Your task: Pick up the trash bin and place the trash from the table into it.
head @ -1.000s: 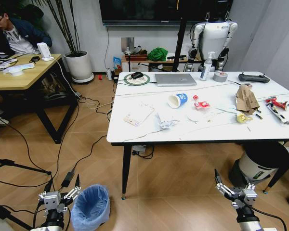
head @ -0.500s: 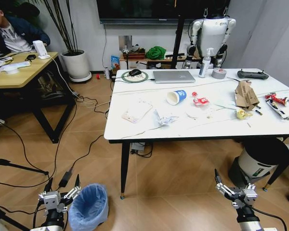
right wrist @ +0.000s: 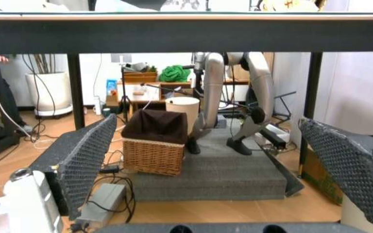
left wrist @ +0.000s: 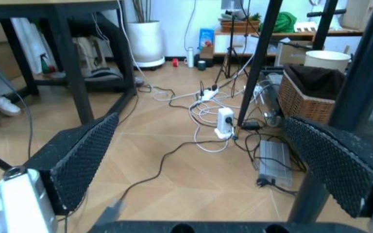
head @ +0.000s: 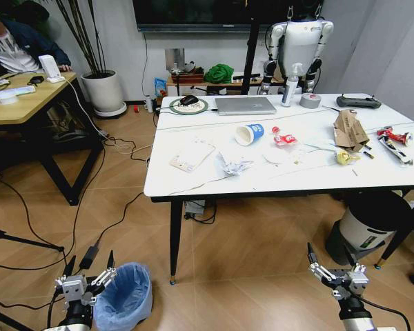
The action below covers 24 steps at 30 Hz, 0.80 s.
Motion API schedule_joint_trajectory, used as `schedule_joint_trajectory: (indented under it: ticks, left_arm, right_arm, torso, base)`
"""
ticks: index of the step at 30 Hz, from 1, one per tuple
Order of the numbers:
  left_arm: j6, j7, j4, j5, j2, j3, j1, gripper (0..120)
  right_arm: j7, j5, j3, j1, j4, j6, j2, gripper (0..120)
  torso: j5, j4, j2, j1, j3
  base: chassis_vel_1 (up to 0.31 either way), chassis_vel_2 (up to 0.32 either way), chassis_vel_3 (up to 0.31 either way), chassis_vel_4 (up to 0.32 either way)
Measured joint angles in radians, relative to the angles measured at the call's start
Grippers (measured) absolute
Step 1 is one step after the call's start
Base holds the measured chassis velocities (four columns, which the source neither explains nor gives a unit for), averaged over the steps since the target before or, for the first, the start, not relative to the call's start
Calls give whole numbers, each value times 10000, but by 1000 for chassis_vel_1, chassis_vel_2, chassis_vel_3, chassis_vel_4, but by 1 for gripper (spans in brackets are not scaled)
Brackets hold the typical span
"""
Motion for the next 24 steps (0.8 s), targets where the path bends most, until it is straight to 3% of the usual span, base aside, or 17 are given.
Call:
schedule_joint_trajectory:
  ticks: [24]
  left_arm:
    - [-21, 71, 116, -36, -28, 27, -99, 100]
  right_arm:
    - [3, 134, 41, 80, -29, -33, -73, 100]
  torso:
    - [0, 0, -738, -332, -407]
  base:
    - [0, 0, 0, 0]
